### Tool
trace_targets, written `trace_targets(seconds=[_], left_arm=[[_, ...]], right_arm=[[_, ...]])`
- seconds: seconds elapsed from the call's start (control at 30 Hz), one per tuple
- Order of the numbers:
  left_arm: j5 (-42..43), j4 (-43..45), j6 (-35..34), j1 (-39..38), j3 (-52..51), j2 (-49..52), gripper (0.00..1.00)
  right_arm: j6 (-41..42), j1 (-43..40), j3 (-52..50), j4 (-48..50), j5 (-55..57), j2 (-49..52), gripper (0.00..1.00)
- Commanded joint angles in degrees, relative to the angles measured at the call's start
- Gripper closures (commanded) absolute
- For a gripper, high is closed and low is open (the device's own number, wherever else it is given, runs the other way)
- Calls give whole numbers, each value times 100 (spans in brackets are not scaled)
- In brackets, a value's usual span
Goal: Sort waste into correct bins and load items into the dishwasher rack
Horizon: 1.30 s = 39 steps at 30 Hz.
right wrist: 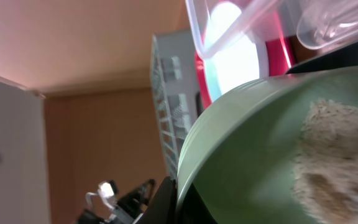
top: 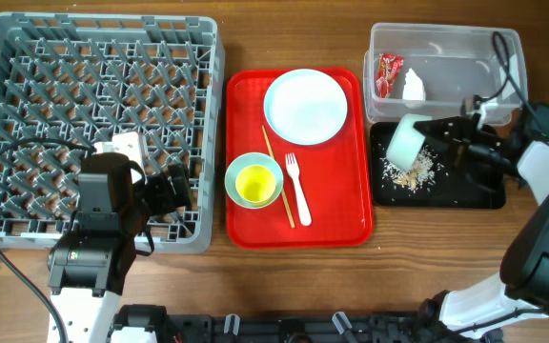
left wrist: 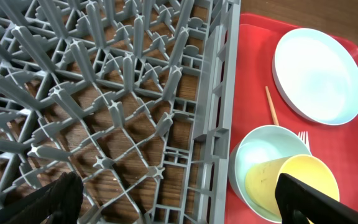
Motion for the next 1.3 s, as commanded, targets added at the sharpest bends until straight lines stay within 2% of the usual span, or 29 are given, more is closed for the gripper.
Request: trace_targets(seconds=[0.0, 0.33, 0.53, 0.63, 0.73, 0.8, 0.9, 1.03, 1.17, 1.27], left_arm=[[-33, 13, -31, -26, 111, -48, 0], [-33, 13, -28, -26, 111, -48, 0], [-33, 13, -28, -26, 111, -48, 0], [-33, 13, -28, -26, 111, -48, 0], [-33, 13, -31, -26, 111, -48, 0], [-33, 13, -28, -26, 111, -48, 0], [-33, 13, -28, -26, 111, -48, 0], [-33, 13, -28, -26, 111, -48, 0], [-33, 15, -28, -26, 111, -48, 0], [-33, 13, -28, -26, 111, -48, 0]], right_arm=[[415, -321, -35, 162, -901, 114, 96], [1958, -748, -35, 723, -1569, 114, 96], [1532, -723, -35, 713, -1307, 111, 96], [1088, -645, -35, 531, -660, 111, 96], [240, -369, -31, 85, 153, 105, 96], [-151, -140, -20, -44, 205, 33, 96], [-264, 146, 50, -90, 437, -334, 96], [-282, 713, 361, -487, 1834, -1342, 96], [-302, 1687, 675, -820, 3467, -2260, 96], [-299, 2671, 704, -765, 4367, -2483, 95]])
